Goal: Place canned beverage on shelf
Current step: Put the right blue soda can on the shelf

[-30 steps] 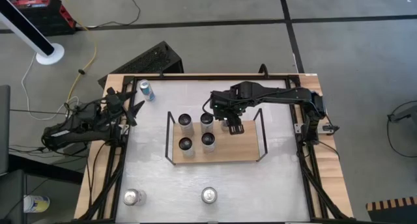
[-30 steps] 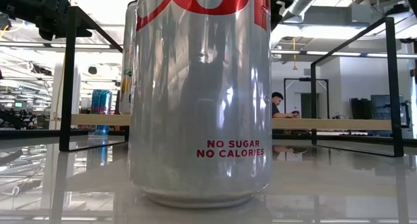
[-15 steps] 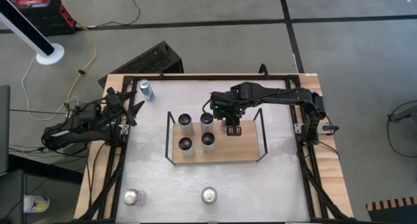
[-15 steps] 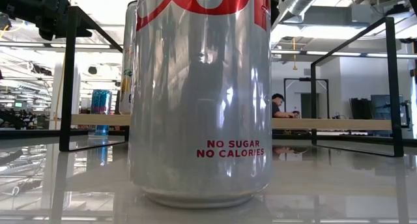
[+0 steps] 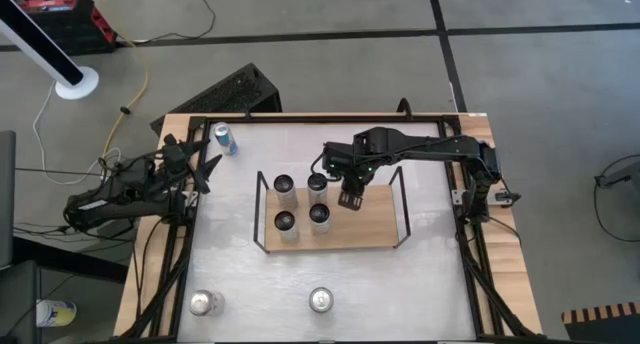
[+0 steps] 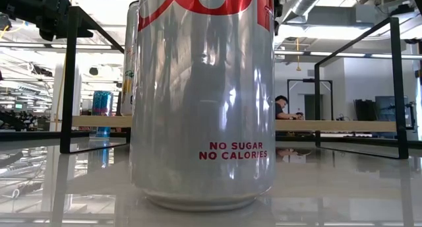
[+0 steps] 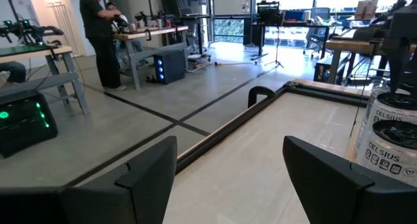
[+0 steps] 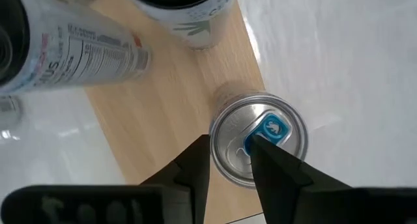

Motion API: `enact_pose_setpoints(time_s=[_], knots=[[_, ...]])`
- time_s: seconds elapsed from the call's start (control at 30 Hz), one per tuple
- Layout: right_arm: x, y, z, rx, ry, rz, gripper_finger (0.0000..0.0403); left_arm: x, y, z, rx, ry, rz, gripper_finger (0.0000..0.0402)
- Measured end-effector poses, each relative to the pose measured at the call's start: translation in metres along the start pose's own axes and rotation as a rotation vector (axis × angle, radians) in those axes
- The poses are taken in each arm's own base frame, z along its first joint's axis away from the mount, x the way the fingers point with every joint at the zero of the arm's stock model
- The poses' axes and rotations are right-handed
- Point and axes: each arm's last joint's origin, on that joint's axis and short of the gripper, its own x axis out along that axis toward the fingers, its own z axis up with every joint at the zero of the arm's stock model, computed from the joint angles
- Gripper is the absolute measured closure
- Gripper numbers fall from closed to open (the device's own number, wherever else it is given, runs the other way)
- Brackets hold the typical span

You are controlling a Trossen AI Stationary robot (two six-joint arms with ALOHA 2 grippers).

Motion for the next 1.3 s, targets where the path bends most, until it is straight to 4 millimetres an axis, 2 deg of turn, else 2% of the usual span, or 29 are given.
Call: enact_pose_setpoints(time_s=[0.27,0.73,1.13,1.3], knots=[[0.0001,0.0004,0.0014,0.118,-0.014,0.004,0.0271,0.0,0.0,0.0,0.0,0.0,0.0,0.0136],[0.0006,0.0006,0.0024,0.094,-0.022,0.006,0.0269,0.0,0.0,0.0,0.0,0.0,0.0,0.0136],[0.0008,0.0006,0.0027,0.051,-0.024,0.007,0.0207,0.0,0.0,0.0,0.0,0.0,0.0,0.0136],[0.0004,0.0004,0.0023,0.038,-0.023,0.006,0.0196,0.0,0.0,0.0,0.0,0.0,0.0,0.0136]])
